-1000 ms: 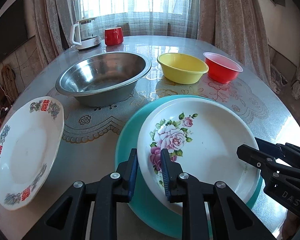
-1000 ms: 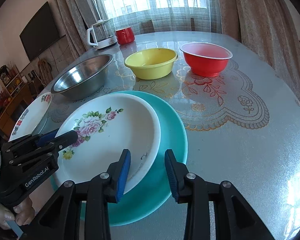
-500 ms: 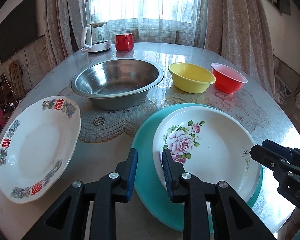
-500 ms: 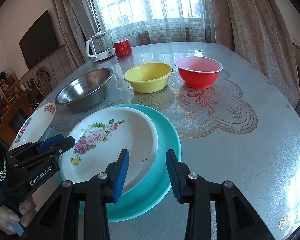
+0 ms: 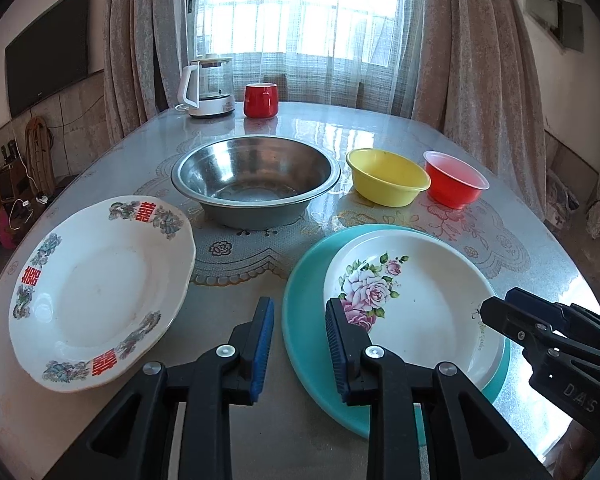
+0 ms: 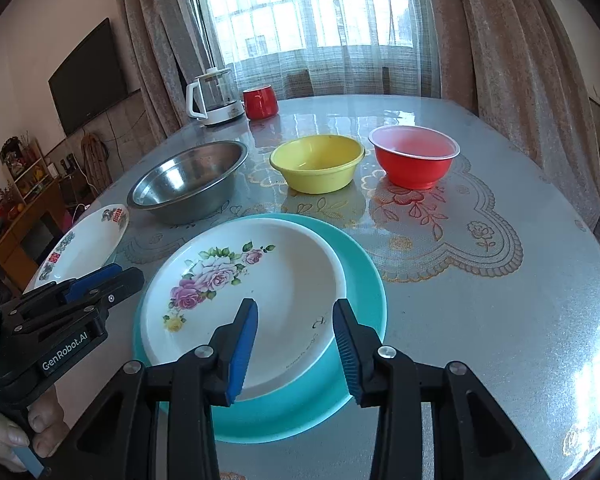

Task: Organize plates and bowls
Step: 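Lower the rose-pattern plate onto the teal plate and open the left gripper, then move the left gripper to the rim of the red-character white plate and close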

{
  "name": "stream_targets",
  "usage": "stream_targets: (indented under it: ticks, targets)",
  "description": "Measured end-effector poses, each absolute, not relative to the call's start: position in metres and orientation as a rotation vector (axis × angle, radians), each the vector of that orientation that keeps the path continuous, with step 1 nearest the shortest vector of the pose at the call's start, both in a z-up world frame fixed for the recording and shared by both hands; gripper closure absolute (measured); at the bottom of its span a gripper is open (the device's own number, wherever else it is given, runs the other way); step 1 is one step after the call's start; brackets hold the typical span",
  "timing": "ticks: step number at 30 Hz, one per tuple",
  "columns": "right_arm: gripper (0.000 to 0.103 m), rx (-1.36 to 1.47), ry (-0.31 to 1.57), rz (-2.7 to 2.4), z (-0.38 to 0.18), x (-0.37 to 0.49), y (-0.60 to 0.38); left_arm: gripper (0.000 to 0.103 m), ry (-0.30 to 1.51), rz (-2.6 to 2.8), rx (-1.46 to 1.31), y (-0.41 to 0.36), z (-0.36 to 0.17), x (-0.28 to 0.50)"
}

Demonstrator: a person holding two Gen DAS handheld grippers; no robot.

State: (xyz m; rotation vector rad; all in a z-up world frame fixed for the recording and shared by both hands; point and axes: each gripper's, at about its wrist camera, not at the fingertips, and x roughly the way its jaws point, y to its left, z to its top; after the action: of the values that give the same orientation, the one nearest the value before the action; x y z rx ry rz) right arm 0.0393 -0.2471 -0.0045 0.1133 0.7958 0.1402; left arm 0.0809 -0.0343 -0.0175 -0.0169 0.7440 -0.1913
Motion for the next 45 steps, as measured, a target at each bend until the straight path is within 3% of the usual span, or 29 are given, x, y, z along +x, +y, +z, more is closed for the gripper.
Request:
stream_targets:
  ticks: [28,45]
  targets:
    - [0.057,0.025,0.866,0.472,-0.004,0.073,-0.137,0.072,0.742,-0.041,-0.148,0.07,-0.023,0.027]
    - [0.054,0.045,0.918,0.571,-0.004,0.104,-0.093,0.071,0.718,0.149,-0.371,0.199,-0.019,0.026]
